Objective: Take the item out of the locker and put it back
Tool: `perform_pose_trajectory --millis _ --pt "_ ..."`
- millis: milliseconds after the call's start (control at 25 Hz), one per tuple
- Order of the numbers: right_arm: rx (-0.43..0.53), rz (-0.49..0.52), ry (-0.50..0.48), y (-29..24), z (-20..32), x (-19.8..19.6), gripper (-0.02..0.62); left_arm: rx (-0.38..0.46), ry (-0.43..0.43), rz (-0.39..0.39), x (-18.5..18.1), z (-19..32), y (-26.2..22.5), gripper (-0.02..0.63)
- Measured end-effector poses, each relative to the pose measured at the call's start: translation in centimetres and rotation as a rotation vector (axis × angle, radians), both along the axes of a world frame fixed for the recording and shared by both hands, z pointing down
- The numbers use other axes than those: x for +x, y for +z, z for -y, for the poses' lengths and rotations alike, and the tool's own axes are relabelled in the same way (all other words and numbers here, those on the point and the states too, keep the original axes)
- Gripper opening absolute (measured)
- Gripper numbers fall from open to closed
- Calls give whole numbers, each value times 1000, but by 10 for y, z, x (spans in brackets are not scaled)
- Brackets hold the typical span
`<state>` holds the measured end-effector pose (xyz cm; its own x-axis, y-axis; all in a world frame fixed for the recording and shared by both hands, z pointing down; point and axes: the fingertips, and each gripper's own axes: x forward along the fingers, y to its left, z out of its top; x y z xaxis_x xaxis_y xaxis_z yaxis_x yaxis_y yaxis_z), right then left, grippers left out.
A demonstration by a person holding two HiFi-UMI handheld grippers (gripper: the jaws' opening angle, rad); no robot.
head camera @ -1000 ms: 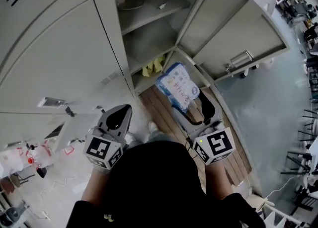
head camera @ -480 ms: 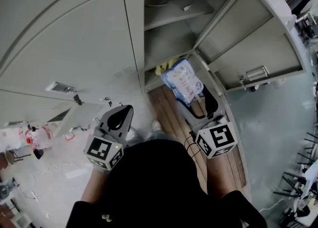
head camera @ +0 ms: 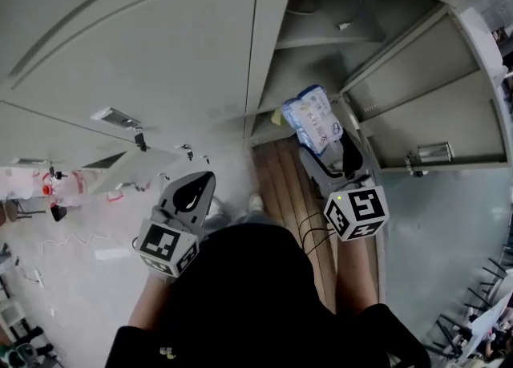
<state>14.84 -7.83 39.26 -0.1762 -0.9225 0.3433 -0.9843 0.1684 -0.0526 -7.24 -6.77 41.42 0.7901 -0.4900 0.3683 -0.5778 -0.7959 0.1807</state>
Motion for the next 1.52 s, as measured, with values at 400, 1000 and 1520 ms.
perform_pose_trajectory --millis 400,1000,1520 --pt "-33 -31 -41 30 49 11 376 6 -127 51 -25 -2 2 11" --pt "-82 -55 -99 74 112 7 377 -13 -264 105 -52 -13 8 11" --pt "-148 -63 -97 114 145 13 377 -15 -308 125 -59 -22 13 11"
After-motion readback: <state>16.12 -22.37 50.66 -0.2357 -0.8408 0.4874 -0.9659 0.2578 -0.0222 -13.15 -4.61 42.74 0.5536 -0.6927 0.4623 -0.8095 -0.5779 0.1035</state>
